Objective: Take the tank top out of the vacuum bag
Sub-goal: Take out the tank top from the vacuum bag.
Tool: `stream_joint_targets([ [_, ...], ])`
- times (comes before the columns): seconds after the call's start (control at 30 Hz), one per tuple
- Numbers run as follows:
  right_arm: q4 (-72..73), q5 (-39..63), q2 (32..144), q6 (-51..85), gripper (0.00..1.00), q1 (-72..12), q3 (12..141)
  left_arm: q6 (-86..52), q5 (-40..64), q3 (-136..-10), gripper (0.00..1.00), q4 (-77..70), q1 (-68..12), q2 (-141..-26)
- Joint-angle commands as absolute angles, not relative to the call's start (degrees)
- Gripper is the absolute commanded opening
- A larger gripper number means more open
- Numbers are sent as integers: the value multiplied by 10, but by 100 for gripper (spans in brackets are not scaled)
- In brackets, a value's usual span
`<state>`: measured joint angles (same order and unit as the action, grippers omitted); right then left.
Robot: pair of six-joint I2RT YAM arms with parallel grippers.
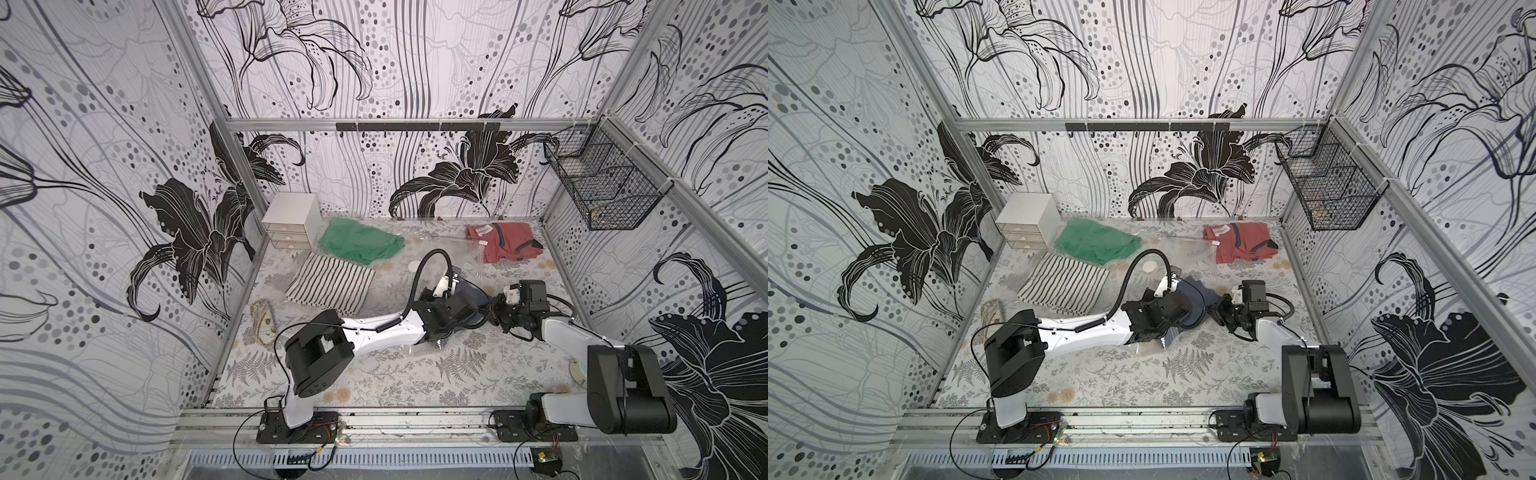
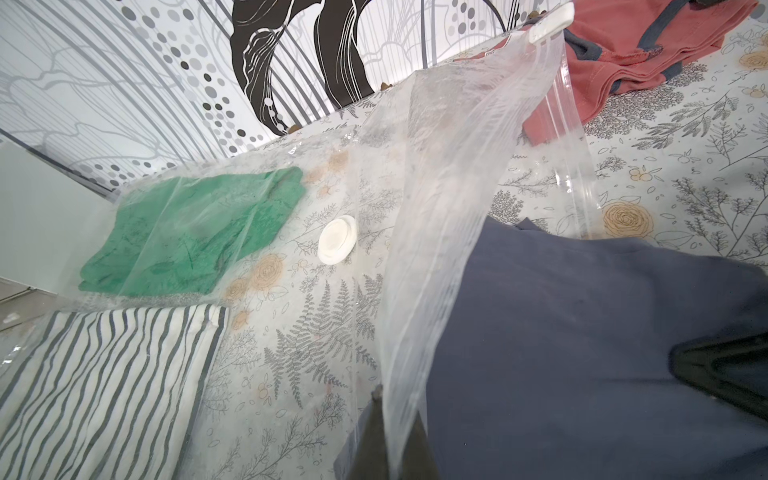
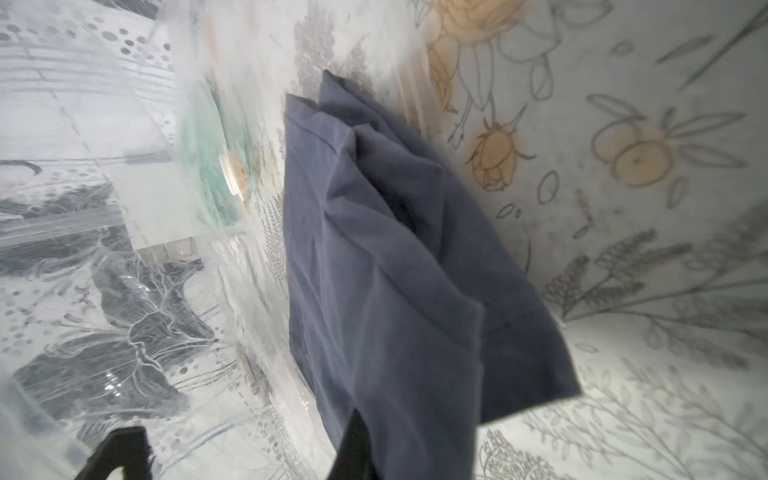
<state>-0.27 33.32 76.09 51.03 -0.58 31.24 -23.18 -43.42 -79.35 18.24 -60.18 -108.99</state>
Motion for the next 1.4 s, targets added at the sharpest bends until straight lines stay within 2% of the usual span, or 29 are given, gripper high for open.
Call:
stream_joint_targets([
  [0.0, -71, 320, 717, 467, 0, 20, 334, -247, -435, -806, 0, 190, -591, -1091],
  [0.27, -163, 353, 707, 400, 0, 136, 337, -251, -428, -810, 0, 197, -586, -1094],
  [0.43, -201, 335, 715, 374, 0, 168, 343, -250, -428, -809, 0, 197, -584, -1092],
  [0.63, -198, 302, 723, 375, 0, 217, 339, -249, -427, -808, 0, 197, -585, -1090],
  [1.03, -163, 255, 682, 423, 0, 372, 322, -251, -431, -793, 0, 191, -584, -1077],
  [1.23, -111, 274, 691, 469, 0, 436, 309, -251, -433, -780, 0, 179, -583, -1069],
  [1.37, -69, 247, 679, 489, 0, 464, 295, -252, -434, -783, 0, 180, -583, -1071],
])
